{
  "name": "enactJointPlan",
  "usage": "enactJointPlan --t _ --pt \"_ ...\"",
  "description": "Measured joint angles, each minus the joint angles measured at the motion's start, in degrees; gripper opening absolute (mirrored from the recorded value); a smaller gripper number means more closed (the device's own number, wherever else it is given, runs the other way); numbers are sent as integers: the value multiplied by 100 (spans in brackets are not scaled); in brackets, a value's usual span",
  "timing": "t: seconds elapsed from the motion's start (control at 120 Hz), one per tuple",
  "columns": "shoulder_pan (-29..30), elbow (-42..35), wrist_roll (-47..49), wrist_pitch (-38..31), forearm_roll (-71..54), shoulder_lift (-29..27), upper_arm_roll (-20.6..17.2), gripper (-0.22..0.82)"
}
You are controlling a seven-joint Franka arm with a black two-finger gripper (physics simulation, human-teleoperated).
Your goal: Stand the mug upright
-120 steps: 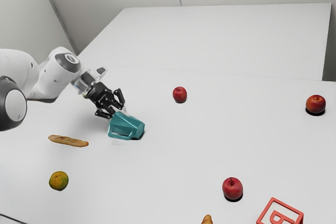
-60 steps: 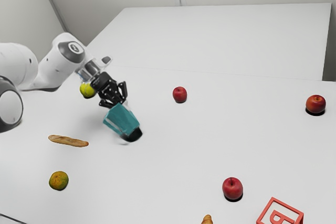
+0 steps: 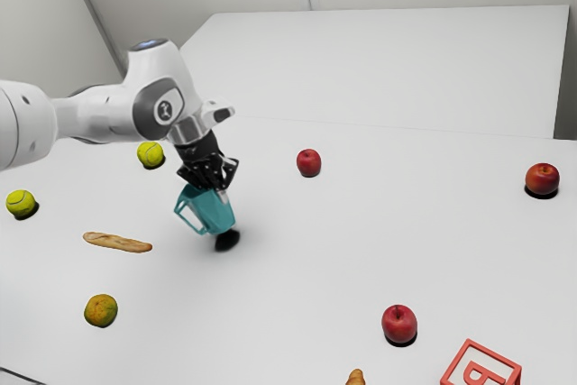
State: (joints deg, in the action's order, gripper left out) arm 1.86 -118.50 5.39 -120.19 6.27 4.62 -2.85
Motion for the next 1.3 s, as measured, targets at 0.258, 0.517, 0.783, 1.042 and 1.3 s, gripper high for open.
enactJointPlan --t 0.258,0.517,0.783,1.042,1.3 --pt "5 -224 613 -890 -287 50 -108 -18" --pt "-102 -213 1073 -1182 -325 334 -110 -18" --pt "-107 -199 1400 -1300 -321 504 -114 -15" --pt "-107 -202 1559 -1252 -289 429 -155 35" --pt "-354 -159 1636 -1079 -298 16 -155 53"
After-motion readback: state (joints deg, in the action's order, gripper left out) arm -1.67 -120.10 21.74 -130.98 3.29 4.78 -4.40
